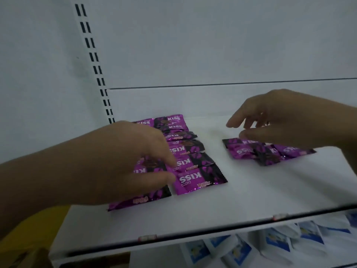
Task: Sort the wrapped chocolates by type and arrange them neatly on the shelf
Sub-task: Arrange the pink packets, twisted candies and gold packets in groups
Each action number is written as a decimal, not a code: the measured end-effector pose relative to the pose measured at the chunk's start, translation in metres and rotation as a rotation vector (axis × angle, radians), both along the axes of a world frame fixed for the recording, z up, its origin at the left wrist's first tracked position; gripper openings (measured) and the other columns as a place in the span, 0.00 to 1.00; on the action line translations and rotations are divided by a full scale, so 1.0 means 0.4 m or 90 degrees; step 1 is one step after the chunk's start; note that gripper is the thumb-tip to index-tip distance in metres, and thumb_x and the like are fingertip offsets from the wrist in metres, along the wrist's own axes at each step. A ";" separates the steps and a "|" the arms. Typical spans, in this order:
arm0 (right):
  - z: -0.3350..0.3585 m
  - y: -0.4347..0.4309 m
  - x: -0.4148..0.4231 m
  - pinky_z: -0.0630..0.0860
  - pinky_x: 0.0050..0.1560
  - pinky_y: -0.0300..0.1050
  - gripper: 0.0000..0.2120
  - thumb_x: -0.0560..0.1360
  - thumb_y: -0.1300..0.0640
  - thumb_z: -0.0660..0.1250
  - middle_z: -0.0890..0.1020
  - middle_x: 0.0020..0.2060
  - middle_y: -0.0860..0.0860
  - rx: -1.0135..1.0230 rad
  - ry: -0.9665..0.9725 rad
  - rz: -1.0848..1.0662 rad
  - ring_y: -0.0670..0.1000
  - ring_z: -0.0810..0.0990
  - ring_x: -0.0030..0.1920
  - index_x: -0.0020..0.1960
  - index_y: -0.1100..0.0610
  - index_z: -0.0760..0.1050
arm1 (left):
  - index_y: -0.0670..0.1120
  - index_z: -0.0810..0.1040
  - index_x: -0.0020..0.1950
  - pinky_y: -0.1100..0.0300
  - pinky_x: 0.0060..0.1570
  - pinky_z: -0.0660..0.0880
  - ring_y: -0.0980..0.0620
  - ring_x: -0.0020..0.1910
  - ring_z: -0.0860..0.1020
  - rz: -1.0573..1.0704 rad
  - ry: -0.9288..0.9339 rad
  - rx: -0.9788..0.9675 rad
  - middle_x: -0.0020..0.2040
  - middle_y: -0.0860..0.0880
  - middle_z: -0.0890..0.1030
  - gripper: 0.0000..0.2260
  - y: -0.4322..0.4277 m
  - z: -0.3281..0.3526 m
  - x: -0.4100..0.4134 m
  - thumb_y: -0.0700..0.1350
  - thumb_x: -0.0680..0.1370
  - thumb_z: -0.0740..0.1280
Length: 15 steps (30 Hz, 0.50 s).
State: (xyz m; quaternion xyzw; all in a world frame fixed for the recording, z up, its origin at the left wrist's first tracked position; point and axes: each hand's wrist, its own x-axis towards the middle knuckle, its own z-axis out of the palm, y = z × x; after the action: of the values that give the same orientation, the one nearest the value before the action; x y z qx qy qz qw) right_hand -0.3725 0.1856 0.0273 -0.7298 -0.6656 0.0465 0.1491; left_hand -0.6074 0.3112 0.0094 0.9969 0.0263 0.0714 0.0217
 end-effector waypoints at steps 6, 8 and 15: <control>-0.024 0.002 0.092 0.73 0.50 0.33 0.14 0.71 0.46 0.66 0.77 0.47 0.33 -0.158 -0.067 -0.070 0.28 0.75 0.46 0.55 0.35 0.74 | 0.61 0.78 0.55 0.63 0.50 0.74 0.67 0.47 0.75 0.088 0.011 -0.098 0.47 0.63 0.78 0.18 -0.012 0.007 0.129 0.65 0.69 0.61; -0.019 -0.004 0.117 0.76 0.56 0.40 0.17 0.66 0.42 0.66 0.78 0.51 0.33 -0.203 -0.071 -0.059 0.32 0.76 0.51 0.54 0.35 0.74 | 0.61 0.76 0.58 0.66 0.49 0.73 0.67 0.45 0.74 0.102 0.042 -0.092 0.46 0.64 0.75 0.16 -0.029 0.007 0.200 0.63 0.73 0.62; 0.001 -0.058 0.179 0.77 0.52 0.37 0.21 0.60 0.35 0.73 0.78 0.42 0.35 -0.288 -0.078 -0.011 0.36 0.77 0.45 0.51 0.39 0.76 | 0.53 0.77 0.57 0.56 0.50 0.75 0.55 0.47 0.76 0.128 0.114 -0.023 0.48 0.54 0.79 0.15 -0.077 -0.027 0.352 0.58 0.76 0.61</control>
State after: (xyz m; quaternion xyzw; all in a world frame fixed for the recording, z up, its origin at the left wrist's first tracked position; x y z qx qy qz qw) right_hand -0.3010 0.1624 0.0275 -0.7519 -0.6397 0.1485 -0.0584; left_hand -0.4665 0.2805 -0.0015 0.9911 0.1290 -0.0163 0.0297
